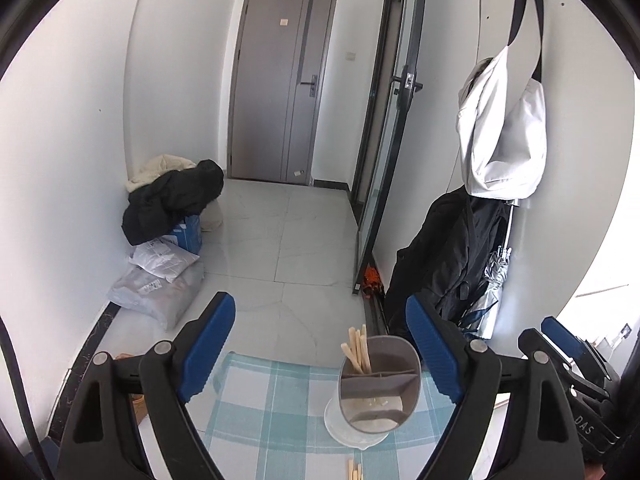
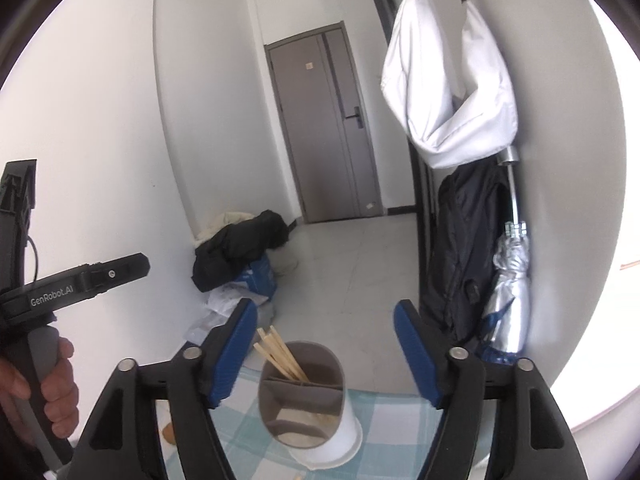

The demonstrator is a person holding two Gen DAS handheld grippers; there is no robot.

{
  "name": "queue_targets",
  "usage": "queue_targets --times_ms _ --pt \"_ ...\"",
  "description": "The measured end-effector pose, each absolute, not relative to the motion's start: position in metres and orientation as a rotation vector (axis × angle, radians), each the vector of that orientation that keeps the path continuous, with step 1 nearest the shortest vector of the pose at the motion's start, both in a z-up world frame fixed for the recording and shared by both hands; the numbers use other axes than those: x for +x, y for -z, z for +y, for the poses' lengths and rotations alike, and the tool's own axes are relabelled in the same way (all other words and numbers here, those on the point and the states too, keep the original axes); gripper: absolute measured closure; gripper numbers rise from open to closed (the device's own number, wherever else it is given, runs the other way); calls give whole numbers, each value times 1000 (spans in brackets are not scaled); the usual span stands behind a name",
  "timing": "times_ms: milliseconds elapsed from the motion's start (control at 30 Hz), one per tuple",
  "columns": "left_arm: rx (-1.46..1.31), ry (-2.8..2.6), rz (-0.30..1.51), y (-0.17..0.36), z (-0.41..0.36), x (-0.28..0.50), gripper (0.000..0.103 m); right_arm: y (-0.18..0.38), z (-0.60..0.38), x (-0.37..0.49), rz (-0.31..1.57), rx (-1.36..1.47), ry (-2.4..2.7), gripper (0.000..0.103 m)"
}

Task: Organize utensils
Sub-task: 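Open both grippers and pull them back from the utensil holder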

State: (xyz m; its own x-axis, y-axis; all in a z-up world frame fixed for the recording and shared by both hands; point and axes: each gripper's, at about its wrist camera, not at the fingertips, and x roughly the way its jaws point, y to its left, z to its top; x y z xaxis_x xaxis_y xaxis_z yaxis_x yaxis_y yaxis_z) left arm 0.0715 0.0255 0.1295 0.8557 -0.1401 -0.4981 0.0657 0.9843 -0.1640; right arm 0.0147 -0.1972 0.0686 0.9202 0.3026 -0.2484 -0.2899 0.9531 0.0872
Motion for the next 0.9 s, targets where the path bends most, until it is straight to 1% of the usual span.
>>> queue_targets --times_ms 33,167,300,667,900 --pt "-141 100 529 -129 26 68 13 -68 -197 9 262 49 -306 30" --pt "-121 70 498 -127 24 50 9 -63 -196 -10 253 43 -298 28" --pt "-92 36 469 -121 22 32 4 -56 -197 -29 240 40 -288 23" --pt "-59 16 455 -92 18 4 3 -20 -195 -57 270 39 -269 19" --pt "-84 18 511 -54 21 -1 3 11 -194 -61 326 37 -263 19"
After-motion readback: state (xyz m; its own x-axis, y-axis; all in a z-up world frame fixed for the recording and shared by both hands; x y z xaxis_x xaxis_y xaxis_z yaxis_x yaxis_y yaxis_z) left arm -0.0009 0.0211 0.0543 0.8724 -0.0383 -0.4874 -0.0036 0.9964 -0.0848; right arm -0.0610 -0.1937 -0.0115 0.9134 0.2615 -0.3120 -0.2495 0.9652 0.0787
